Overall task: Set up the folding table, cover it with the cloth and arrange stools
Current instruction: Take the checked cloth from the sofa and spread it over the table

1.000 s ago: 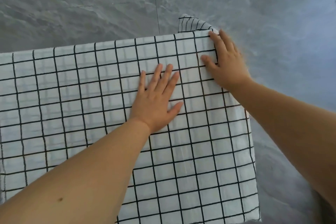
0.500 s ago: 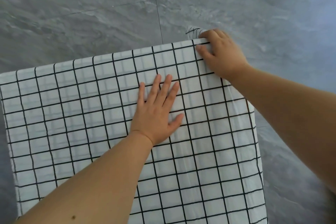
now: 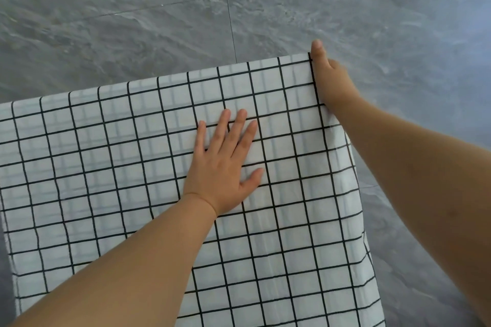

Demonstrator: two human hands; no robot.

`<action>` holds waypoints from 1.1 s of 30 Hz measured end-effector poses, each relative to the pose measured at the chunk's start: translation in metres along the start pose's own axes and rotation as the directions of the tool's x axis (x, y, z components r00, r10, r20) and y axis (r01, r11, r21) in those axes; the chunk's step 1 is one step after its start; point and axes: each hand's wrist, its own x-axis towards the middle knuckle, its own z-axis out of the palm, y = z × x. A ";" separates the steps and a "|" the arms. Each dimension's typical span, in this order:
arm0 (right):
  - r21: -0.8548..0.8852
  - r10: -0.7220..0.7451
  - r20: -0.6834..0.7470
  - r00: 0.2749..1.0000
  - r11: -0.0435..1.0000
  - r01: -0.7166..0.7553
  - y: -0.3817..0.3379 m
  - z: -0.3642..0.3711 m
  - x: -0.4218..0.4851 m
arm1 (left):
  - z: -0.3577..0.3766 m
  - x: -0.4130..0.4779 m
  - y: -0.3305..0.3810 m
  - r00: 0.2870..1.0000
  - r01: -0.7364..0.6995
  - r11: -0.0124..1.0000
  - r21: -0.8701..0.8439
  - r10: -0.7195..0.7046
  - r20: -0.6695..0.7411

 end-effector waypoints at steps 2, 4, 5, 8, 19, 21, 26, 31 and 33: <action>0.115 0.059 0.035 0.998 0.991 -0.062 0.007 0.000 0.001 | 0.000 0.000 0.000 1.000 -0.003 1.000 0.002 0.003 0.000; 0.206 0.085 0.037 0.996 0.974 -0.091 0.015 0.002 -0.001 | 0.000 0.001 0.002 1.000 0.001 1.000 0.006 -0.001 0.000; 0.243 0.100 0.035 0.994 0.964 -0.105 0.019 0.002 -0.003 | 0.000 0.001 0.003 1.000 0.004 1.000 0.010 -0.004 -0.002; 0.385 0.151 0.116 0.982 0.904 -0.185 0.027 0.003 -0.005 | 0.001 0.001 0.004 1.000 0.009 1.000 0.018 -0.009 -0.005; 0.142 -0.014 -0.221 0.975 0.989 0.047 0.029 0.005 -0.023 | 0.004 -0.001 0.004 0.999 0.027 0.997 0.067 -0.025 -0.025; 0.015 -0.194 -0.376 0.906 0.976 0.216 0.038 0.004 -0.047 | 0.004 0.000 0.004 0.999 0.026 0.998 0.053 -0.025 -0.032; -0.436 -0.618 -0.272 0.738 0.763 0.478 0.077 0.014 -0.151 | 0.004 -0.001 0.005 0.998 0.029 0.998 0.054 -0.026 -0.056; -0.688 -0.542 -0.118 0.832 0.649 0.325 0.133 0.038 -0.209 | 0.005 -0.005 0.006 0.988 -0.011 1.000 -0.004 0.010 -0.153; -0.694 -0.518 -0.113 0.848 0.652 0.306 0.133 0.039 -0.212 | 0.003 -0.008 0.008 0.973 -0.043 0.999 0.017 0.046 -0.225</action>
